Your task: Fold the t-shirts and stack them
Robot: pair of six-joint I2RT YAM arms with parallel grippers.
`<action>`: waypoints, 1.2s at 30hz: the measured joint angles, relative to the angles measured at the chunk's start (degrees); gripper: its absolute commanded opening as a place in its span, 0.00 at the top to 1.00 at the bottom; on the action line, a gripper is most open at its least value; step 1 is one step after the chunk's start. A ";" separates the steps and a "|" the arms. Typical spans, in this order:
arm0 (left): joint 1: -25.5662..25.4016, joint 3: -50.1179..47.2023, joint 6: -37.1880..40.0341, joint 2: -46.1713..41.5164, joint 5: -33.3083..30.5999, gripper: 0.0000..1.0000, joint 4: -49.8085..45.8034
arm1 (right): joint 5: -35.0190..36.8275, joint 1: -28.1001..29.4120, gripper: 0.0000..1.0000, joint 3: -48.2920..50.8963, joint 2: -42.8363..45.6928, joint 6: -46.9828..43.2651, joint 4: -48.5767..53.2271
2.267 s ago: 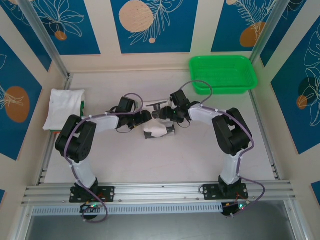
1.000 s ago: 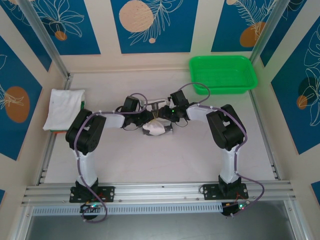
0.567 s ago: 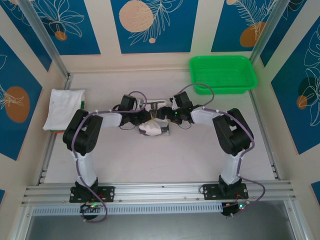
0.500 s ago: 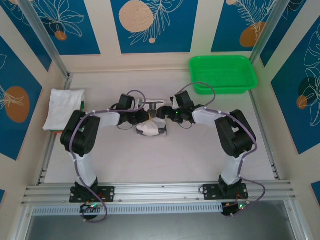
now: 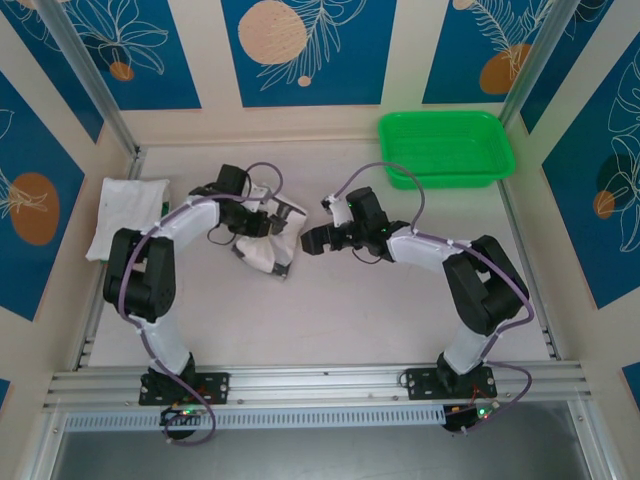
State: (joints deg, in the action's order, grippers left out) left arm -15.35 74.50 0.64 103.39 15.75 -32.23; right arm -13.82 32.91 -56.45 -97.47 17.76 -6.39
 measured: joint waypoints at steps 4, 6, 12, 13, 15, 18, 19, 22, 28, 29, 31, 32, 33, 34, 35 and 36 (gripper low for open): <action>4.15 2.27 4.57 -0.74 -4.39 1.00 -4.72 | -2.05 3.13 0.03 -1.31 0.11 -2.29 -0.48; 6.05 2.27 6.67 -1.81 -7.02 1.00 -6.47 | -2.78 4.63 0.03 -3.17 -0.15 -3.52 -0.42; 11.45 4.94 11.72 -4.35 -12.50 1.00 -12.41 | -4.72 9.33 0.02 -9.77 -2.19 -6.86 -0.92; 12.50 6.12 12.41 -4.35 -13.18 1.00 -13.42 | -4.94 9.99 0.02 -10.73 -2.75 -7.23 -0.90; 14.56 8.17 13.66 -4.39 -14.01 1.00 -15.02 | -5.22 11.02 0.02 -11.98 -3.67 -7.82 -0.79; 18.45 10.73 15.50 -4.98 -13.46 1.00 -17.00 | -5.33 11.93 0.02 -12.66 -4.37 -8.44 -0.37; 19.91 11.54 16.09 -5.31 -13.05 1.00 -17.70 | -5.31 12.09 0.02 -12.68 -4.46 -8.59 -0.11; 23.74 14.47 17.59 -5.86 -12.81 1.00 -20.20 | -5.27 12.50 0.02 -13.03 -4.55 -8.72 0.79; 29.68 20.35 20.55 -6.34 -12.20 1.00 -23.32 | -4.20 13.81 0.02 -15.39 -4.81 -9.05 2.67; 30.32 21.55 20.96 -6.29 -12.20 1.00 -24.00 | -4.11 14.12 0.02 -15.63 -4.81 -9.05 2.80; 31.56 25.07 21.97 -5.84 -12.35 1.00 -25.70 | -3.93 14.62 0.02 -15.85 -4.83 -9.05 2.84; 32.04 26.93 22.45 -5.51 -12.46 1.00 -26.34 | -3.74 14.75 0.02 -15.85 -4.87 -9.01 2.97; 32.35 28.41 22.64 -5.20 -12.46 1.00 -26.75 | -3.61 14.84 0.02 -15.85 -4.98 -9.01 3.04; 32.68 30.12 23.10 -4.63 -12.52 1.00 -27.17 | -3.52 14.95 0.02 -15.85 -5.14 -9.01 3.06; 32.87 31.36 23.50 -4.11 -12.46 1.00 -27.45 | -3.43 14.99 0.02 -15.85 -5.29 -9.01 3.08; 33.14 32.98 23.91 -3.28 -12.41 1.00 -27.96 | -3.28 14.99 0.02 -15.85 -5.55 -9.01 3.08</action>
State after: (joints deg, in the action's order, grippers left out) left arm 17.78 107.48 24.56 100.12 3.33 -60.18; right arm -17.10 47.90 -72.29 -103.02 8.75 -3.31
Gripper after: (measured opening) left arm 0.120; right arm 0.983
